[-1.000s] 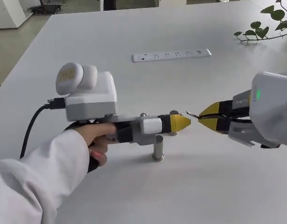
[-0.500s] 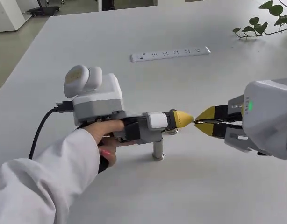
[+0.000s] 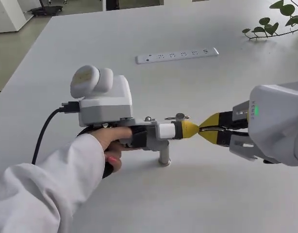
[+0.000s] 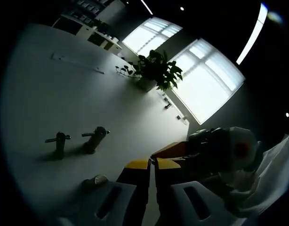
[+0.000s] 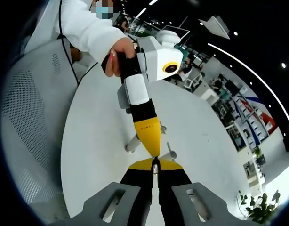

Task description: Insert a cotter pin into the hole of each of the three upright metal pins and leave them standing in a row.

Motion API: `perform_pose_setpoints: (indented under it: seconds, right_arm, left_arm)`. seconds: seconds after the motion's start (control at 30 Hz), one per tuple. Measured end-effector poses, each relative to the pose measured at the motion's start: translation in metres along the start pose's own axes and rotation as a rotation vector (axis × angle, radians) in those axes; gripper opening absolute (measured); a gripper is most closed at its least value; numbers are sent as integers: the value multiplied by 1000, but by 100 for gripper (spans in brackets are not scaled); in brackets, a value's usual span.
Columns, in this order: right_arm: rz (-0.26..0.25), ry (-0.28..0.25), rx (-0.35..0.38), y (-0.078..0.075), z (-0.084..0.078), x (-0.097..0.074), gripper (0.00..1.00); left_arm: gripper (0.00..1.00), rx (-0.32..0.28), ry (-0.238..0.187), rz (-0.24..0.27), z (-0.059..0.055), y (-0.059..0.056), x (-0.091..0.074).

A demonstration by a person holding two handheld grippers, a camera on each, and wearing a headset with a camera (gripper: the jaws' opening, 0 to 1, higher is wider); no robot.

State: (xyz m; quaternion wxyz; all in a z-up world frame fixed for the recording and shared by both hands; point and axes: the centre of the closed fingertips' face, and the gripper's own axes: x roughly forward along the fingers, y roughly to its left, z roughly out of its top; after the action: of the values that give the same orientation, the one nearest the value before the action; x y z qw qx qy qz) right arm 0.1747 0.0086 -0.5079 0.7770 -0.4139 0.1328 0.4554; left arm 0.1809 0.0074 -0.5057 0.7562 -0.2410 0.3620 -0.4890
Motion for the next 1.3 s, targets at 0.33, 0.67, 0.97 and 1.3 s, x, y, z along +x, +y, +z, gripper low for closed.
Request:
perform_pose_setpoints:
  seconds: [0.33, 0.67, 0.97, 1.3]
  right_arm:
    - [22, -13, -5, 3, 3, -2, 0]
    - [34, -16, -33, 8, 2, 1, 0]
    - [66, -12, 93, 10, -10, 1, 9]
    - [250, -84, 417, 34, -14, 2, 13]
  left_arm:
    - [1, 18, 23, -17, -2, -1, -2]
    - [0, 10, 54, 11, -6, 1, -3]
    - [0, 91, 40, 22, -1, 3, -10]
    - [0, 532, 95, -2, -5, -4, -24]
